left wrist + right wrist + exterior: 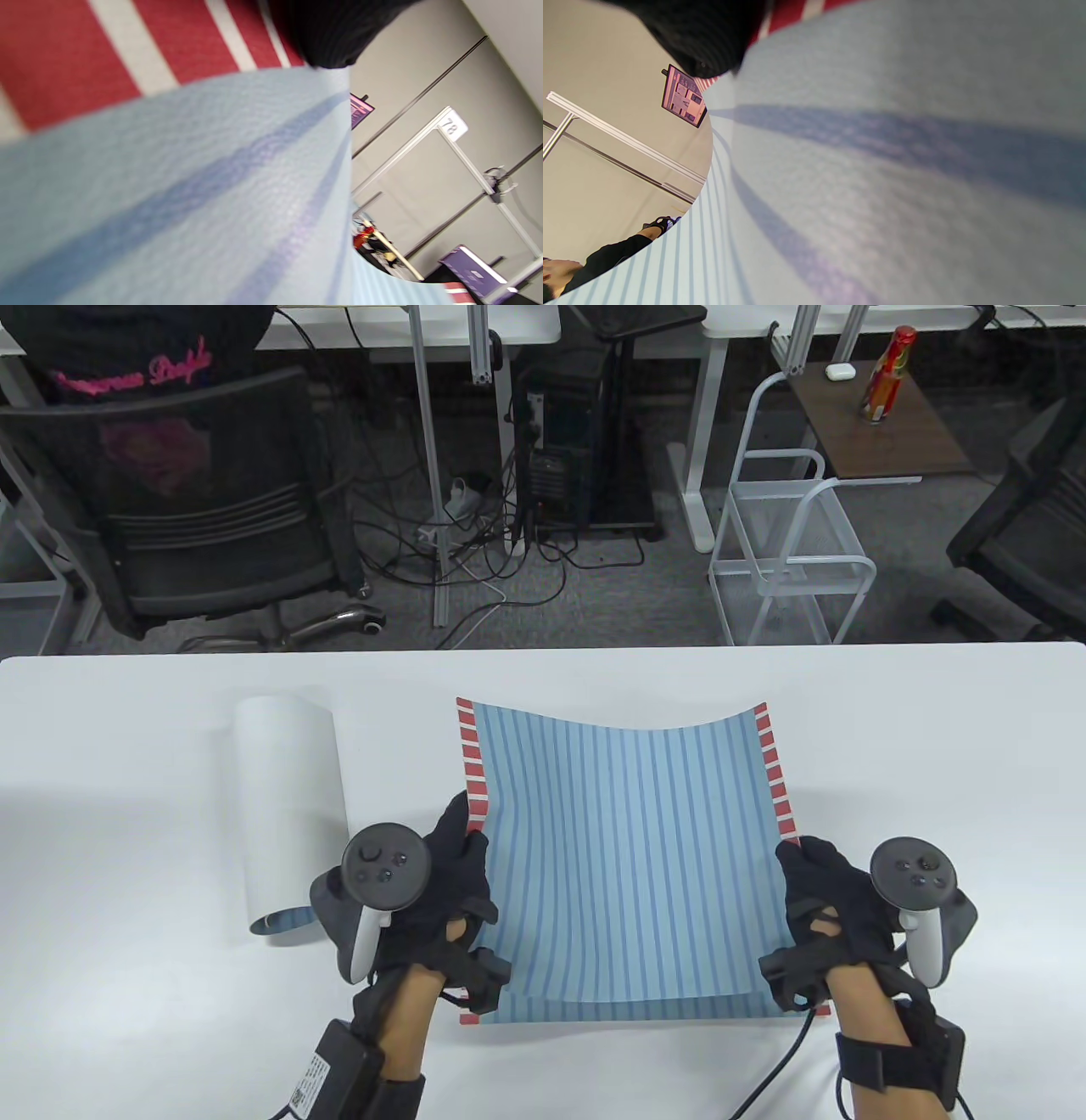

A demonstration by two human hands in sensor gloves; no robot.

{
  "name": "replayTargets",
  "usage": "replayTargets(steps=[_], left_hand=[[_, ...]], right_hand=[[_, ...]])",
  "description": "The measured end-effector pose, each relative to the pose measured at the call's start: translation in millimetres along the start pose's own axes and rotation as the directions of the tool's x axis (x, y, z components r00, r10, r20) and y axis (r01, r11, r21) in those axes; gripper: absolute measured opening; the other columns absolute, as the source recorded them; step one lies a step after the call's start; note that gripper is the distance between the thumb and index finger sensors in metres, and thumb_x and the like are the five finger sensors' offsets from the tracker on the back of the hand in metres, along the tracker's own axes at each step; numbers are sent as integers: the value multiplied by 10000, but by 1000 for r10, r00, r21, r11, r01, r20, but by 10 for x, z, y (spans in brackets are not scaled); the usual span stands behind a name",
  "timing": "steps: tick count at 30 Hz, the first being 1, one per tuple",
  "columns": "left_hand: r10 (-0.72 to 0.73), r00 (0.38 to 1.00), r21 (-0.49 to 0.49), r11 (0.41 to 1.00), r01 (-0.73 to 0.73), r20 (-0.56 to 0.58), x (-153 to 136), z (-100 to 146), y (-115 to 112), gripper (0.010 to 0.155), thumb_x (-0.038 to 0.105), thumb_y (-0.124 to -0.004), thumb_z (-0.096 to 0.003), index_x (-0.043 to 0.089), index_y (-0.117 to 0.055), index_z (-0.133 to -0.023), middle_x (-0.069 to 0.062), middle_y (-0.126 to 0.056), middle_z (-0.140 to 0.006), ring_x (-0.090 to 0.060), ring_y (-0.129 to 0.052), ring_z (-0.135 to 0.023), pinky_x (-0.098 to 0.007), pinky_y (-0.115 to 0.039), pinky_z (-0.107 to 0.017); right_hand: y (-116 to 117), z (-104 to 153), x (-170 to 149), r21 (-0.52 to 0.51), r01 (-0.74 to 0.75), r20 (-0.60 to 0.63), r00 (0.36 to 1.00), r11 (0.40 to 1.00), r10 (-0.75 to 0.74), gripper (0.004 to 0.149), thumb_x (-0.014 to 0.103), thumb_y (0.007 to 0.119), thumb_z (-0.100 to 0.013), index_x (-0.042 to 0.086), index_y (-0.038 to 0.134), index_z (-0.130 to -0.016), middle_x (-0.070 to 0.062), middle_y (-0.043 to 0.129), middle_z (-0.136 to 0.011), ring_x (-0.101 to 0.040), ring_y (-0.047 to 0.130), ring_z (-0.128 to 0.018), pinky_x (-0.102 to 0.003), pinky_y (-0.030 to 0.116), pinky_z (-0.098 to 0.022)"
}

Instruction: Unroll mouse pads and stack together

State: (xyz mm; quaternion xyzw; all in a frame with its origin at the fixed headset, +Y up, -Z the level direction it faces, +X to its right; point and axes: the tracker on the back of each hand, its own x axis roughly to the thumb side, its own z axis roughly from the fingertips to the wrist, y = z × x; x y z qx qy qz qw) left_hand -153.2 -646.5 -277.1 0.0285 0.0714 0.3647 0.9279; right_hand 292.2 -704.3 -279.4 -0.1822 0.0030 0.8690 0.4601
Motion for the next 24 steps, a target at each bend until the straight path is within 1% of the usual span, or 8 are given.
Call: replayTargets(steps=[5,11,16,24], left_hand=[[-105,993,18,994,106,-57,-103,-85,-151,559,398,-758,-453,238,-733,-989,50,-1048,-620,-210,-1106,-337,-301,-936,-243],[-198,975,-3,980,199,-102,-216,-166,-333,563,404,-758,-453,229,-731,-987,54,-1053,-600,-203,-1104,-313,-296,-934,-227],[-289,950,-19,957,288,-120,-274,-200,-480,564,407,-759,-451,225,-734,-984,58,-1059,-581,-185,-1100,-272,-281,-931,-196],[-394,909,-56,919,390,-138,-383,-242,-694,564,411,-756,-450,226,-735,-982,64,-1063,-565,-177,-1093,-261,-278,-928,-189]], right_hand=[[-5,-42,-70,-15,-32,-36,999,999,32,419,377,767,-431,146,800,-779,-116,958,-496,-265,960,-231,-417,804,-165],[46,-98,-158,-13,-92,-90,992,996,90,419,377,769,-429,148,800,-779,-113,958,-497,-265,958,-231,-416,803,-166],[106,-147,-215,-1,-162,-131,978,987,161,417,377,771,-426,152,803,-775,-110,958,-495,-263,955,-229,-416,801,-165],[202,-203,-285,14,-256,-187,949,967,254,417,385,773,-421,158,807,-769,-104,957,-488,-257,951,-225,-413,799,-163]])
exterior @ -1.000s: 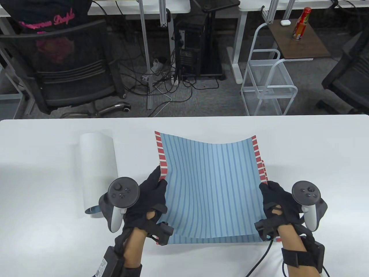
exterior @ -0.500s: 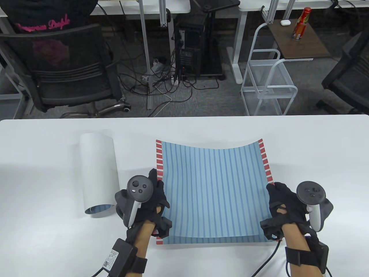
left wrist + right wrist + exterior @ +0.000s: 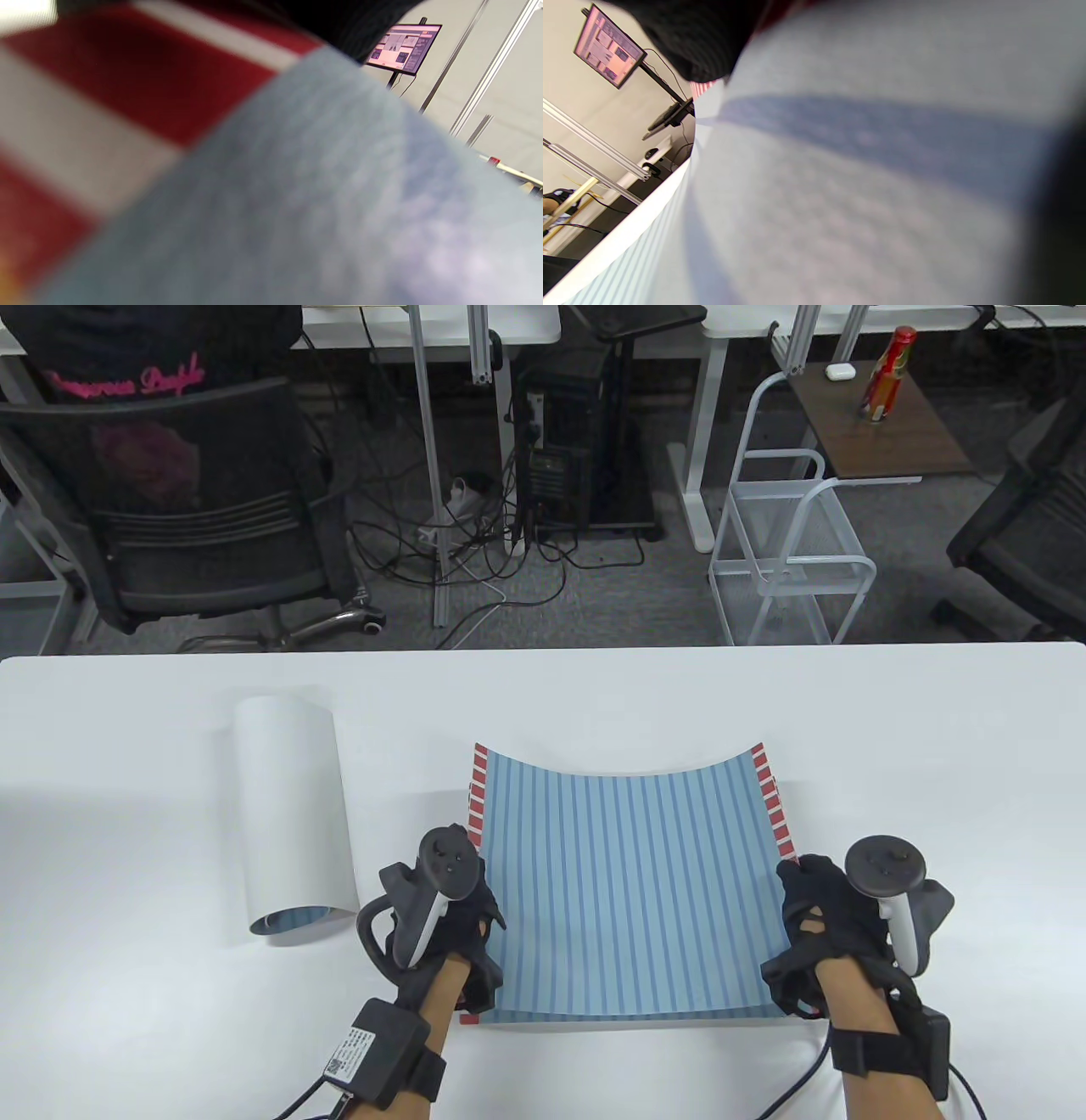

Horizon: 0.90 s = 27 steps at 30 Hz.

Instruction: Unroll mouse pads and stack together

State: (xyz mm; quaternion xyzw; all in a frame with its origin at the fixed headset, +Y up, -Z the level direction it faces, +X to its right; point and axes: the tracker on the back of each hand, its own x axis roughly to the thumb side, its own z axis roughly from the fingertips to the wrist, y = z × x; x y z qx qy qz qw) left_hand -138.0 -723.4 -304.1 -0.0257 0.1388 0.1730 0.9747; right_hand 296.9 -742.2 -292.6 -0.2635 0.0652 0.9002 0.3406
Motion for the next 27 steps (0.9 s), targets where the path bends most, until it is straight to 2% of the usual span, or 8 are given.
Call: replayTargets(steps=[12,23,25,27], left_hand=[[-169,985,-5,986,168,-31,23,-29,-195,583,451,-784,-437,227,-751,-973,68,-1061,-505,-180,-1087,-259,-288,-925,-186],[-288,957,18,957,289,-33,60,-24,-273,670,519,-880,-373,234,-761,-968,69,-1058,-504,-207,-1082,-287,-308,-923,-209],[-365,930,2,931,366,-30,92,-14,-305,728,537,-901,-351,242,-727,-992,51,-1043,-587,-237,-1077,-369,-331,-919,-273],[-429,903,6,903,429,-5,143,14,-326,790,543,-909,-343,257,-657,-1035,21,-978,-790,-316,-1039,-573,-401,-886,-428]], right_hand=[[98,-38,-1,-14,-114,-56,992,993,113,417,396,785,-417,166,815,-763,-96,961,-481,-248,950,-222,-408,799,-165],[113,-38,6,-50,-189,-91,979,981,184,419,399,807,-415,173,815,-768,-92,960,-490,-249,949,-234,-409,799,-176],[111,-35,11,-53,-194,-92,978,980,189,421,398,809,-415,172,814,-770,-93,959,-493,-251,948,-237,-410,798,-178],[118,-33,19,-57,-205,-91,976,977,199,423,396,812,-415,172,812,-774,-94,959,-496,-253,947,-241,-412,798,-182]])
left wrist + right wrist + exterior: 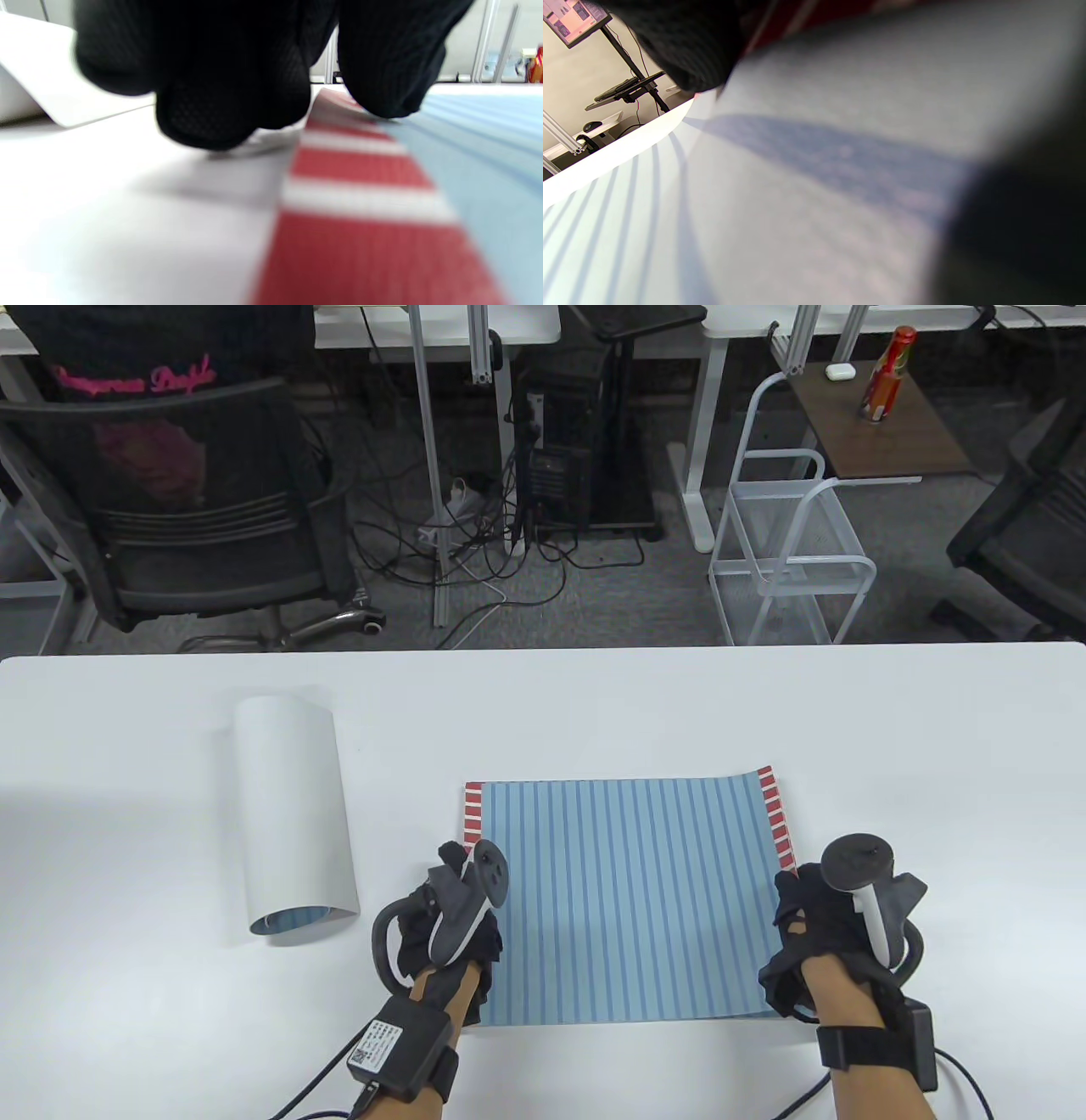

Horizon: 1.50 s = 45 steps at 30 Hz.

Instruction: Unroll mouse pads and stack together

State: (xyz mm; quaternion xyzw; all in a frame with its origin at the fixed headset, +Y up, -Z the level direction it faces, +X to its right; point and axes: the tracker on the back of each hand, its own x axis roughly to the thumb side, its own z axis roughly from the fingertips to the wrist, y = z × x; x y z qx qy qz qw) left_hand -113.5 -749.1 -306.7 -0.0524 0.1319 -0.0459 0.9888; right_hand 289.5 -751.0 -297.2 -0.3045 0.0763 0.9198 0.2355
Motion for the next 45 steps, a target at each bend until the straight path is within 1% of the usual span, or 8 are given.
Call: replayTargets(steps=[4,7,9,12,15,28,41,45], left_hand=[[-18,984,-28,999,23,180,129,68,19,806,625,-783,-376,312,-547,-1081,-34,-617,-1142,-373,-733,-1024,-513,-728,-689],[53,958,-263,965,23,282,226,99,-88,866,682,-709,-372,320,-444,-1113,-75,-407,-1207,-387,-492,-1128,-566,-557,-772],[74,950,-348,937,38,303,258,105,-179,872,691,-688,-371,322,-422,-1116,-87,-338,-1211,-389,-408,-1139,-577,-489,-788],[33,945,-292,954,68,325,264,116,-186,876,696,-668,-362,314,-418,-1109,-102,-356,-1201,-392,-445,-1131,-567,-504,-785],[49,946,-306,950,54,320,256,127,-200,870,692,-662,-368,316,-408,-1109,-102,-346,-1201,-395,-432,-1132,-574,-494,-786],[23,946,-277,958,71,323,260,124,-205,866,706,-651,-360,328,-423,-1106,-92,-376,-1198,-391,-473,-1128,-588,-514,-778],[31,947,-270,961,60,319,247,131,-222,868,713,-642,-356,336,-416,-1105,-81,-365,-1201,-386,-460,-1132,-599,-513,-775],[32,946,-259,964,56,322,243,128,-213,861,707,-653,-357,337,-432,-1103,-79,-383,-1202,-389,-477,-1130,-601,-516,-773]], right_hand=[[10,15,35,-18,-34,8,999,999,34,471,382,819,-419,168,771,-835,-96,955,-511,-262,946,-256,-417,795,-192],[35,31,84,-23,-91,22,996,996,91,587,354,837,-422,242,610,-952,-105,946,-548,-284,940,-294,-433,788,-222],[62,42,118,-22,-153,26,988,988,153,624,344,840,-423,356,524,-961,-108,928,-592,-294,931,-341,-444,782,-259],[118,29,178,-4,-259,28,965,966,259,583,330,834,-422,432,569,-931,-108,905,-639,-300,910,-411,-461,767,-317],[183,-19,195,65,-358,17,934,932,357,559,351,820,-417,432,604,-926,-91,844,-693,-289,863,-501,-470,738,-392],[125,78,50,208,-446,89,895,870,438,643,427,839,-382,414,553,-958,-123,671,-887,-346,739,-701,-525,639,-538],[90,294,74,199,-554,116,832,808,542,744,465,917,-329,277,609,-980,-108,540,-995,-369,605,-838,-550,553,-635],[52,365,140,129,-523,166,849,842,502,724,466,909,-332,258,639,-971,-108,511,-1021,-379,571,-874,-559,532,-654]])
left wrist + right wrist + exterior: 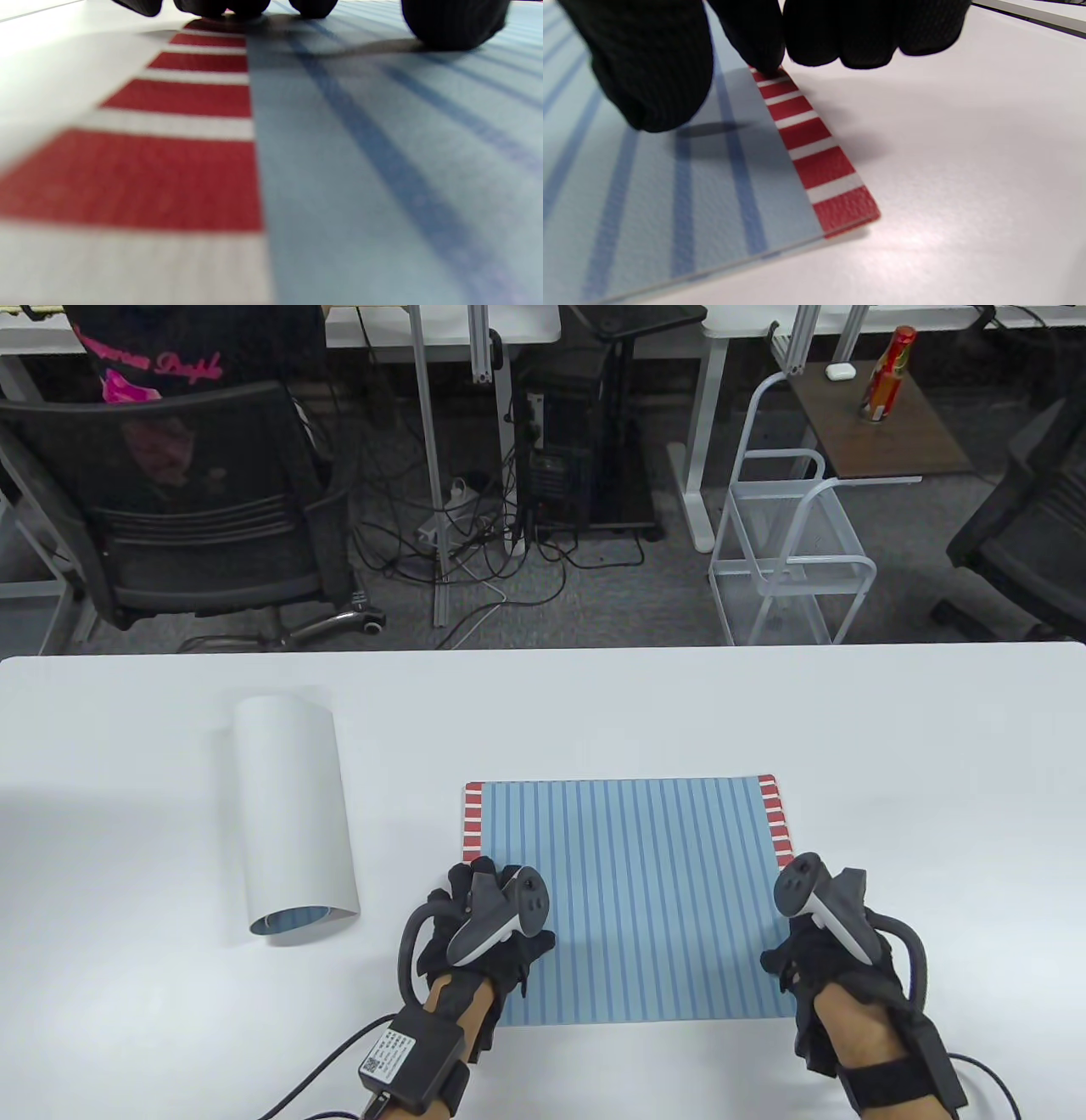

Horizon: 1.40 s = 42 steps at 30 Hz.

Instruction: Unroll mouse pads and stack together

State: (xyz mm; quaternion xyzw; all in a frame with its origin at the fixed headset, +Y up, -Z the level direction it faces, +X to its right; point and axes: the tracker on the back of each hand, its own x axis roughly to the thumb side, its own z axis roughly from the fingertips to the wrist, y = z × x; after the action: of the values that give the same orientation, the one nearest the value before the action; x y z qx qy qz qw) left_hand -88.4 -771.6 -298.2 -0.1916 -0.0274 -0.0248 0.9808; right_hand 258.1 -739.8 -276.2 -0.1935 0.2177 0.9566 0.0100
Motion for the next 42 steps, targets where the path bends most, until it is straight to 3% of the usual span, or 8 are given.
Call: replayTargets(steps=[8,13,22,33,42], left_hand=[[58,998,148,987,-54,-21,-121,97,148,833,666,-689,-371,314,-472,-1094,-53,-468,-1193,-408,-560,-1104,-605,-554,-759],[75,996,255,965,-59,-55,-223,187,291,831,656,-706,-369,306,-487,-1090,-54,-487,-1186,-409,-576,-1096,-604,-565,-754],[162,972,332,938,-99,-168,-568,248,479,842,657,-714,-372,302,-472,-1095,-57,-463,-1194,-420,-543,-1104,-616,-542,-758],[271,876,377,919,-114,-398,-1151,99,627,893,668,-725,-369,278,-404,-1106,-79,-393,-1202,-460,-462,-1107,-637,-495,-762],[236,795,272,958,-93,-559,-1484,-167,603,933,690,-711,-365,266,-346,-1111,-108,-346,-1203,-490,-452,-1101,-640,-500,-760]], right_hand=[[-92,137,75,-129,110,152,984,986,-90,727,492,874,-333,255,619,-972,-108,517,-1043,-412,551,-932,-592,516,-668],[-103,223,159,-154,160,263,958,975,-116,742,513,856,-329,260,596,-977,-100,516,-1055,-407,547,-961,-604,519,-668],[-99,328,279,-180,212,394,910,960,-127,782,548,822,-325,271,525,-992,-91,461,-1078,-408,507,-982,-612,500,-677],[-69,359,339,-157,215,425,896,964,-131,799,563,806,-326,275,488,-1000,-91,416,-1097,-415,451,-1012,-626,470,-688],[-61,366,360,-145,223,430,892,964,-141,807,567,799,-327,274,470,-1004,-89,378,-1104,-420,420,-1014,-625,450,-695]])
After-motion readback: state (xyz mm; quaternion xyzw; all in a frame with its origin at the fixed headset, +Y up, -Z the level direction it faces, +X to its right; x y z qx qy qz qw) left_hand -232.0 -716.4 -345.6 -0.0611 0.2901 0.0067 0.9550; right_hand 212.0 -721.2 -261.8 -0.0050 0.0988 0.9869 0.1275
